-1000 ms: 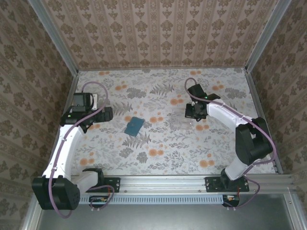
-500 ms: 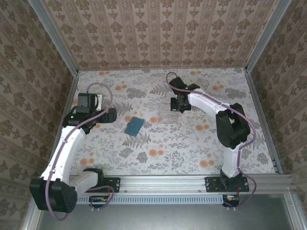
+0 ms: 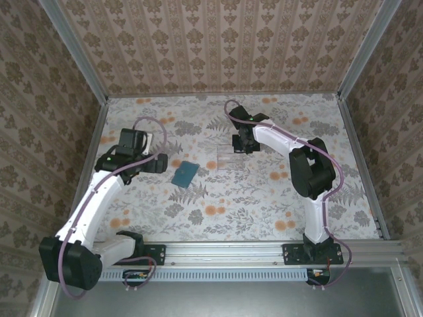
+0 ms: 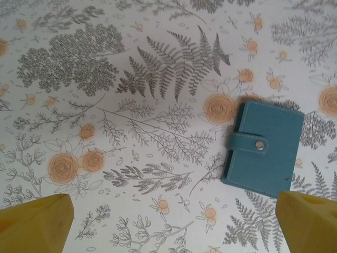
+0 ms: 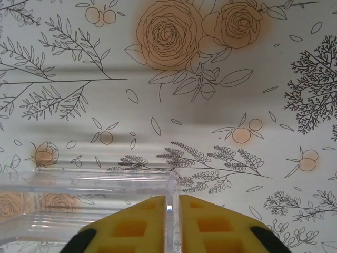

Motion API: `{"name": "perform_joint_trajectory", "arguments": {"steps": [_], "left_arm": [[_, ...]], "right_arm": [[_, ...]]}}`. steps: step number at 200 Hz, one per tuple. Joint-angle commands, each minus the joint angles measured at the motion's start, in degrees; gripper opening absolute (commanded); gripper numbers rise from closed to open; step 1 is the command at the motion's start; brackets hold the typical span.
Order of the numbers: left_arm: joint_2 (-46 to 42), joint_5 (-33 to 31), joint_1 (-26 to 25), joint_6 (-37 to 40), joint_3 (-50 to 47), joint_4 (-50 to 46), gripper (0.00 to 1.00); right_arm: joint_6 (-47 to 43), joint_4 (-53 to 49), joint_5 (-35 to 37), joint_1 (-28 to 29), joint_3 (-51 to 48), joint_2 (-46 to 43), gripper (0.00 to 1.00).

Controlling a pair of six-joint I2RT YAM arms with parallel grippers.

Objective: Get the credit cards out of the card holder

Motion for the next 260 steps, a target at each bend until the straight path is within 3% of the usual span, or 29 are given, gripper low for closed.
{"name": "perform_joint_trajectory", "arguments": {"steps": [1, 34, 69, 90, 150, 187, 231, 260], "left_arm": [[1.8, -2.3, -2.1, 0.4, 1.2, -3.2, 1.00], [5.9, -2.1, -6.9, -1.9, 2.6, -2.7, 1.00], [16.3, 1.8, -10.5, -2.5, 6.1, -1.9, 0.99], [22.8, 6.2, -11.0, -1.2, 8.8, -1.5, 0.97], [36.6, 11.1, -10.9, 2.4, 16.1, -2.3, 0.98], [41.3, 14.5, -10.6, 2.6, 17.4, -1.9, 0.96], [43.8, 13.1, -10.5, 1.5, 14.4, -0.8, 0.97], [43.1, 12.8, -11.0, -0.1, 12.7, -0.3, 0.87]], "right_arm": [[0.4, -2.5, 1.0, 0.4, 2.2, -0.2, 0.19], [-0.4, -4.2, 1.1, 0.5, 3.9, -3.0, 0.28], [-1.2, -5.4, 0.7, 0.5, 3.8, -7.3, 0.35], [-1.8, -5.0, -0.6, 0.5, 2.0, -10.4, 0.40], [-1.9, -4.7, 0.0, 0.5, -4.3, -18.1, 0.47], [-1.6, -5.0, 0.1, 0.5, -7.1, -21.8, 0.50], [-1.1, -4.4, -0.5, 0.5, -10.5, -24.5, 0.51], [-1.0, -3.8, -1.4, 0.5, -11.4, -25.0, 0.51]]}}
